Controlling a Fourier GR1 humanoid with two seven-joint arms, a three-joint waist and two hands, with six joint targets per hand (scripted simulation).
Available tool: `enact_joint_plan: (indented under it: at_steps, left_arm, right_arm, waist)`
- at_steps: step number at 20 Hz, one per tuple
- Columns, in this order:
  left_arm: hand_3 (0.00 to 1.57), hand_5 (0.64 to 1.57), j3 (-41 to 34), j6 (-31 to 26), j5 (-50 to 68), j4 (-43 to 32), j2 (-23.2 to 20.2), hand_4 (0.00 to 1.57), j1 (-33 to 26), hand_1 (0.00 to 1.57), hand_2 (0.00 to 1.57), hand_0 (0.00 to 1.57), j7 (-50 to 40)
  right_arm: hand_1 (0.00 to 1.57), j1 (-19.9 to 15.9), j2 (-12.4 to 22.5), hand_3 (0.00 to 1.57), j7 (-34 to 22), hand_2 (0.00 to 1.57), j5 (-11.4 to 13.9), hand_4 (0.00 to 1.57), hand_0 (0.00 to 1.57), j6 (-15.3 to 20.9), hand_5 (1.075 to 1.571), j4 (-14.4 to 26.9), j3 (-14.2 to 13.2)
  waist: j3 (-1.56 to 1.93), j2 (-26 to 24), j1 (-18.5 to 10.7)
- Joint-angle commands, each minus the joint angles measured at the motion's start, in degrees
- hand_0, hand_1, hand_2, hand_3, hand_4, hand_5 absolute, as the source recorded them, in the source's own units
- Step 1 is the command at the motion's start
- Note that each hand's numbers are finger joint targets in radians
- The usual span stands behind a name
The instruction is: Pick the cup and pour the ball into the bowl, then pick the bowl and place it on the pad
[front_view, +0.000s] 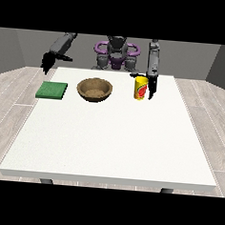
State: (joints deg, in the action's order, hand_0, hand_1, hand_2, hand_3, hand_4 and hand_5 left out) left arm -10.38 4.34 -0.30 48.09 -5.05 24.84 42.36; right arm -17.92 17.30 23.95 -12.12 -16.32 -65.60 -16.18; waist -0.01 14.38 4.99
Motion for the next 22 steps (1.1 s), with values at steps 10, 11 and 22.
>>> enact_joint_plan:
  at_steps: [10,11,22]
  left_arm:
    - [1.57,1.505,1.4,25.8,-13.0,-8.1,1.1,0.88,3.4,1.34,1.57,1.34,2.0]
    - [1.57,1.502,0.8,27.2,-13.4,-10.1,0.7,0.88,5.0,1.35,1.57,1.35,1.9]
    - [1.57,1.571,18.7,27.4,-32.8,-2.3,1.5,1.09,5.7,1.4,1.57,1.4,-24.7]
  right_arm:
    - [0.0,-2.4,6.1,0.0,-0.8,0.0,-3.4,0.0,0.0,-5.6,1.556,2.0,-3.1]
    - [0.0,-2.0,5.1,0.0,-2.2,0.0,-2.6,0.0,0.0,-4.7,1.556,-0.8,-1.6]
    - [0.0,3.6,7.4,0.0,0.5,0.0,-0.8,0.0,0.0,-3.8,1.56,17.8,-5.9]
  waist:
    - [0.01,1.8,5.2]
    - [-0.02,1.8,7.1]
    - [0.1,-17.5,-5.4]
